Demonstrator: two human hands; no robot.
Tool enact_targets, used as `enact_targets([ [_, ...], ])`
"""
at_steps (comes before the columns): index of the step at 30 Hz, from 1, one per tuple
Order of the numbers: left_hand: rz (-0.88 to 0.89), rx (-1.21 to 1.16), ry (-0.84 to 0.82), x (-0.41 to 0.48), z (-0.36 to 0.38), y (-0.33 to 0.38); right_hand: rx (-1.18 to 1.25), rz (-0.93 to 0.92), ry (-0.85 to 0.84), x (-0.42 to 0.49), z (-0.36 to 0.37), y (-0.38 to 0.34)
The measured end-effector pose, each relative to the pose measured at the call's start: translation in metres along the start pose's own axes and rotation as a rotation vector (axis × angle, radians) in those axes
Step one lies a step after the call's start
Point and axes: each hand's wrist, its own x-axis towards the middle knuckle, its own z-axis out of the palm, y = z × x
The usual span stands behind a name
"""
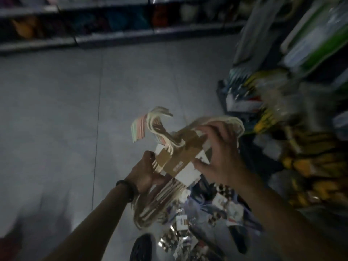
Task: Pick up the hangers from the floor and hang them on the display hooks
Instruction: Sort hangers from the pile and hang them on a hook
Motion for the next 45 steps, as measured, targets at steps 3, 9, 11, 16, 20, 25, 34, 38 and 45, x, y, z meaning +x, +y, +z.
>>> enact_targets([
  [3,0.203,0.301,0.001,-0.049,-0.036,0.105,-0.386,-0.066,-0.294,0.021,-0.126,-0.044],
  [9,0.487,0.630,-0.006,-0.173,-0.068,0.291,-0.382,0.126,-0.594,-0.024,-0.329,-0.136],
  [11,0.527,0.719,0.006,-0.212,-0.073,0.340,-0.339,0.160,-0.551,-0.055,-0.381,-0.161],
  [16,0.695,1.068,0.159,-0.283,-0.068,0.446,-0.206,0.239,-0.334,-0.114,-0.451,-0.171],
  [20,0.880,1.243,0.392,-0.328,-0.062,0.513,-0.073,0.263,-0.051,-0.163,-0.499,-0.185],
  [25,1.226,0.621,1.026,-0.372,-0.033,0.536,0.271,0.302,0.330,-0.219,-0.536,-0.199],
  [34,0.882,-0.617,-0.535,-0.419,0.082,0.561,0.734,0.298,0.884,-0.324,-0.550,-0.259],
  [38,0.832,-0.709,-0.857,-0.469,0.119,0.586,0.773,0.367,1.009,-0.379,-0.555,-0.287],
  [45,0.851,-0.670,-0.922,-0.548,0.198,0.609,0.315,0.747,1.060,-0.494,-0.577,-0.316],
])
